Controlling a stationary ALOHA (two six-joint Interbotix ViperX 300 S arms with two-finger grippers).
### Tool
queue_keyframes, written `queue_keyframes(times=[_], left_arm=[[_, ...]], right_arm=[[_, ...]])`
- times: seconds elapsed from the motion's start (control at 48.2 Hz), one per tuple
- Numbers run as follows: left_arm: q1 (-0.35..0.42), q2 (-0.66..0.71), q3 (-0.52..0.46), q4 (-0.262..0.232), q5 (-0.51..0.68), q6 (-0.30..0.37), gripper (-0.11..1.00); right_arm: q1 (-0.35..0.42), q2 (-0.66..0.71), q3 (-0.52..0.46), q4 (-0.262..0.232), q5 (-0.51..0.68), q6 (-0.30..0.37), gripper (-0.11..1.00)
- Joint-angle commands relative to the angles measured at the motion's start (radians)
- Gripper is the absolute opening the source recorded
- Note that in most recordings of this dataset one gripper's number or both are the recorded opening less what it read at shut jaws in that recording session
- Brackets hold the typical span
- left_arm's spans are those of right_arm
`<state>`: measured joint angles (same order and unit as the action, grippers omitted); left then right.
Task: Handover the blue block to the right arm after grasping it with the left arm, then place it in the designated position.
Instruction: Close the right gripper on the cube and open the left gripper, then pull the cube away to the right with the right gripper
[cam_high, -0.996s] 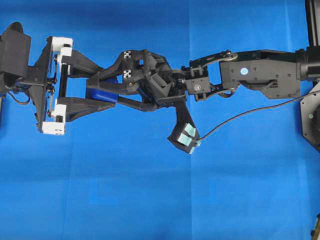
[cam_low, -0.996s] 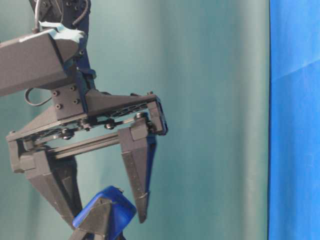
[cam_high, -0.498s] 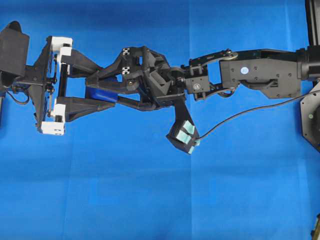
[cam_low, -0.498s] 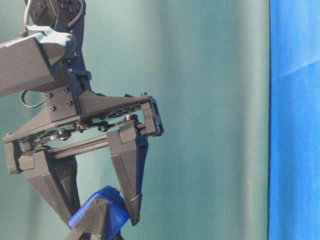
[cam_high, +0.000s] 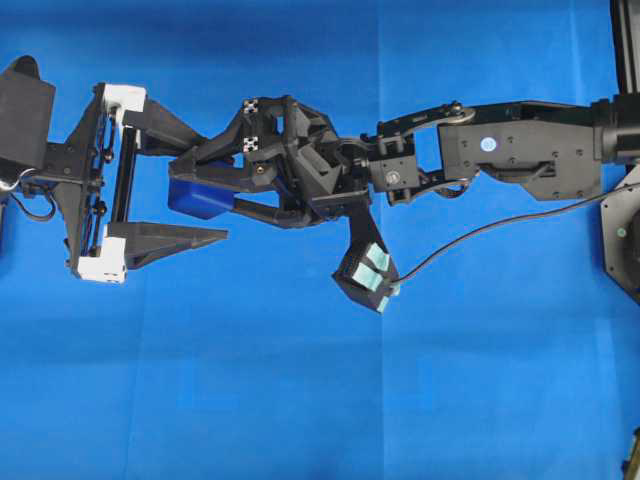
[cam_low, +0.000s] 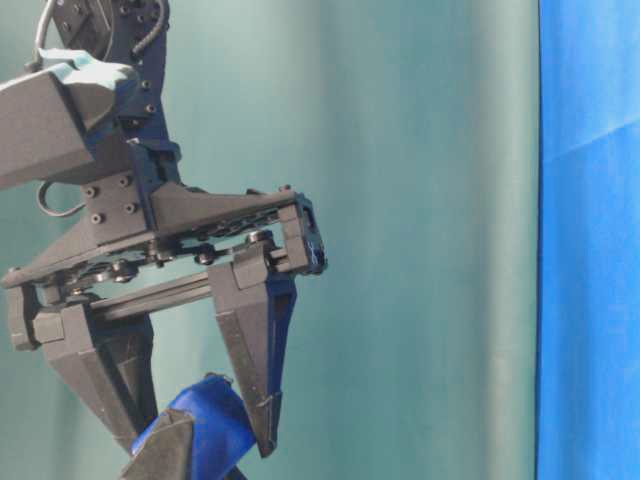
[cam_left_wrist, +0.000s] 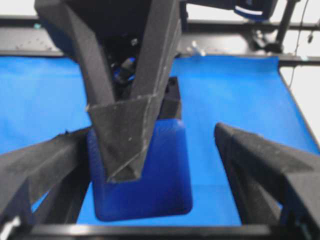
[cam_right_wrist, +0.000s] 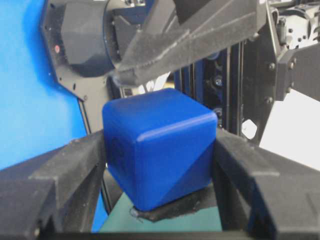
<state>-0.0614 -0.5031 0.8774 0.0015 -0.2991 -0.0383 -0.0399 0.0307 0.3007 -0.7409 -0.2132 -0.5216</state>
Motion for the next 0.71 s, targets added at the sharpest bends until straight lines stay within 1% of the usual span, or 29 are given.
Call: queue_keyframes(times=[0.0,0.083,0.228,0.353,0.685], left_arm=[[-0.005,-0.008,-0.018,0.003,-0.009,0.0,0.92],[-0.005,-0.009,-0.017,0.003,-0.009,-0.002,0.92],[-0.006,-0.011,-0.017,0.003,-0.011,-0.002,0.92],[-0.006,-0.011,-0.015,0.002,-0.009,-0.002,0.92],[-0.006,-0.012,-0.015,0.002,-0.006,-0.002,0.92]], right_arm=[[-0.002,-0.018,-0.02,0.005,-0.002,0.005,0.46],[0.0,-0.031,-0.008,0.005,0.008,0.005,0.46],[0.008,-0.081,0.044,0.005,0.057,0.006,0.46],[0.014,-0.147,0.114,0.005,0.101,0.006,0.46],[0.035,-0.328,0.287,0.005,0.16,0.006,0.46]])
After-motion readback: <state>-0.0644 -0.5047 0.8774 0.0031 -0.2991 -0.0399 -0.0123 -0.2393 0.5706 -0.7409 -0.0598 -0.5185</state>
